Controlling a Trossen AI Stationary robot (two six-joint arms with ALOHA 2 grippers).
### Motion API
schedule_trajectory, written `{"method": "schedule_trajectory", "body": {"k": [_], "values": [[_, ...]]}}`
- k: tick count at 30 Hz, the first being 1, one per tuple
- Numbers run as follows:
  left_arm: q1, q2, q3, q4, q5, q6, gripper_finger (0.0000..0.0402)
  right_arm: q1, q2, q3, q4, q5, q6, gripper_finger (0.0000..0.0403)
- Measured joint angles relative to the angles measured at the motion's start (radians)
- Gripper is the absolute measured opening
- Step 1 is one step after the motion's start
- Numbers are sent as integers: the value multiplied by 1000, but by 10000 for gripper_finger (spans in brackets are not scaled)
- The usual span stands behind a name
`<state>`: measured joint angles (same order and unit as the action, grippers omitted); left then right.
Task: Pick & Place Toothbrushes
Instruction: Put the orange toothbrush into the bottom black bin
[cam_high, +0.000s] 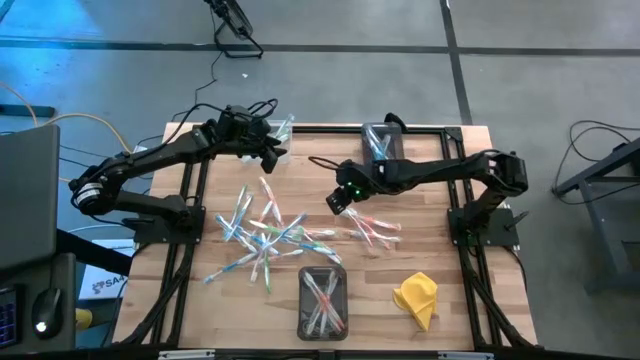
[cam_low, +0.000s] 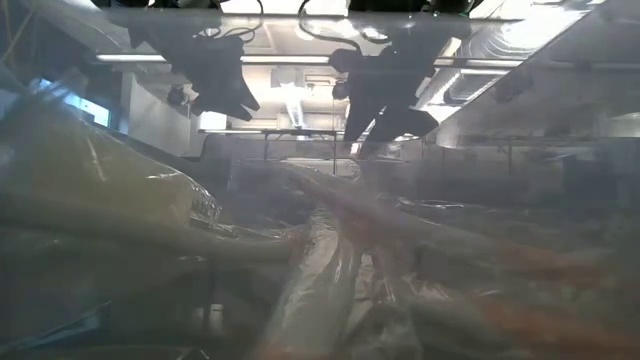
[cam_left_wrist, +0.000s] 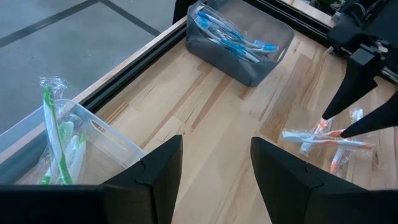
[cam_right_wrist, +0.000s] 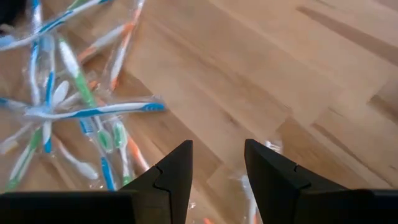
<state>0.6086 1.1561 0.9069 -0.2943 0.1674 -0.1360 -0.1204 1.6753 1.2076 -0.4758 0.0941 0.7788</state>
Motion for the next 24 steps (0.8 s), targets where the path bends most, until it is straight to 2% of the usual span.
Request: {"method": "schedule_trajectory", "body": {"k": [9,24], "values": [[0,0,0,0,-3,0,187,0,1,0,-72,87,41,138],[0,0,0,-7,-6,0,187,2,144,0,-68,86,93,138]]}}
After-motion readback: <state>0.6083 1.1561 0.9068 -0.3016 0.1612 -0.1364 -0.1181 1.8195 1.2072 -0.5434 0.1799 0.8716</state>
